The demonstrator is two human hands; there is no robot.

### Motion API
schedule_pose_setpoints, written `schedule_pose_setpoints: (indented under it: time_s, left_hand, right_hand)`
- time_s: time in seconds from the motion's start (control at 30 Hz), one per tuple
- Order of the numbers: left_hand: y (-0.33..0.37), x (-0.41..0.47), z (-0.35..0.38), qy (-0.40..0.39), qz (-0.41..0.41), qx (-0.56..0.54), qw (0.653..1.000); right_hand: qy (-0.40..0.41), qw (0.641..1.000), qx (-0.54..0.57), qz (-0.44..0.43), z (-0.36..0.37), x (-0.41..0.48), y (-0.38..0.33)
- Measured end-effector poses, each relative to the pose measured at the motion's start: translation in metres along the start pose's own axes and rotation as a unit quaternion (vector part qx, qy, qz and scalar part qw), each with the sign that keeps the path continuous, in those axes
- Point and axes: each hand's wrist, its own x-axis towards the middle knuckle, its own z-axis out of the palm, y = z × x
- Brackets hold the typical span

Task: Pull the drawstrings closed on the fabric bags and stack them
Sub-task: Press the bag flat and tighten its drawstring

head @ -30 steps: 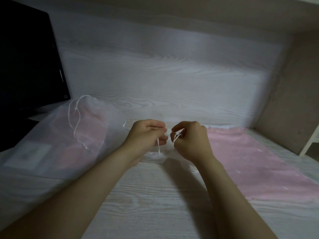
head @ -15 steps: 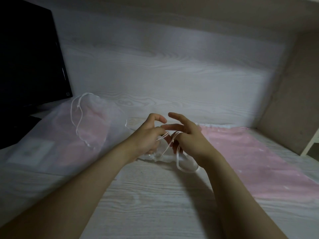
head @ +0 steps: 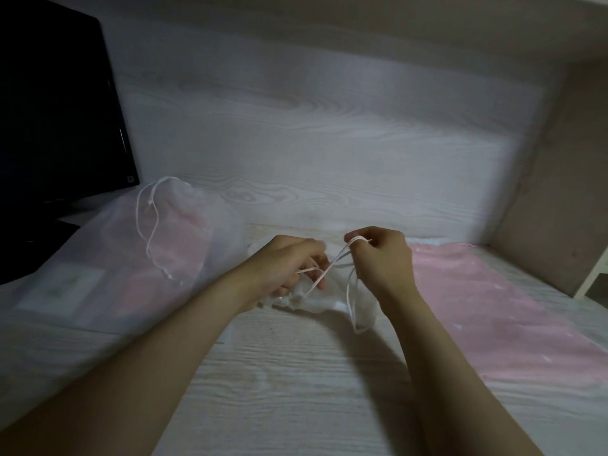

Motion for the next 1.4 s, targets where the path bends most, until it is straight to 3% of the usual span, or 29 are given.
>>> schedule_pose_setpoints:
  time_s: [0.17, 0.33, 0.47, 0.53, 0.63, 0.73, 0.8, 0.9, 0.93, 1.07, 1.13, 1.23, 1.4]
  left_hand:
    - [-0.008, -0.001, 0.0, -0.039, 0.06, 0.083, 0.994]
    - [-0.005, 0.001, -0.001, -0.031, 0.014, 0.042, 0.999]
    - [-0.008, 0.005, -0.002, -0.022, -0.007, 0.004, 1.0]
    - [-0.011, 0.007, -0.004, -0.022, -0.012, -0.001, 1.0]
    - [-0.015, 0.008, -0.004, -0.026, -0.003, -0.003, 1.0]
    - [-0.015, 0.008, -0.004, -0.037, -0.005, -0.031, 0.999]
    - [-0.015, 0.008, -0.006, -0.041, -0.012, -0.046, 0.998]
    - [-0.016, 0.01, -0.008, -0.039, -0.013, -0.064, 0.997]
    - [-0.017, 0.01, -0.01, -0.034, -0.014, -0.075, 0.997]
    - [-0.018, 0.013, -0.012, -0.019, -0.023, -0.109, 0.994]
    - [-0.02, 0.015, -0.011, -0.01, -0.034, -0.132, 0.991]
    - [-0.019, 0.016, -0.012, 0.005, -0.06, -0.149, 0.987]
    - [-0.014, 0.011, -0.016, 0.002, -0.069, -0.138, 0.988]
  right_hand:
    - [0.034, 0.999, 0.028, 0.027, -0.006, 0.004, 0.004]
    - [0.115, 0.99, 0.078, 0.019, -0.013, 0.008, -0.005]
    - [-0.037, 0.997, 0.027, 0.066, -0.016, 0.021, -0.022]
    - [-0.11, 0.978, 0.134, 0.116, -0.016, 0.029, -0.031]
    - [-0.093, 0.941, 0.297, 0.136, -0.009, 0.039, -0.042]
    - [-0.014, 0.985, 0.17, 0.005, 0.009, 0.047, -0.043]
    - [-0.039, 0.994, 0.023, -0.095, 0.019, 0.052, -0.033]
    - [-0.124, 0.945, -0.273, -0.132, 0.031, 0.051, -0.008]
    - [-0.129, 0.933, -0.304, -0.14, 0.032, 0.047, -0.003]
    - [-0.126, 0.976, -0.098, -0.148, 0.027, 0.025, -0.003]
    - [-0.174, 0.976, -0.021, -0.127, 0.025, 0.014, -0.006]
    - [-0.249, 0.957, -0.003, -0.147, 0.021, 0.006, -0.006]
    - [-0.273, 0.947, 0.002, -0.168, 0.021, 0.006, -0.006]
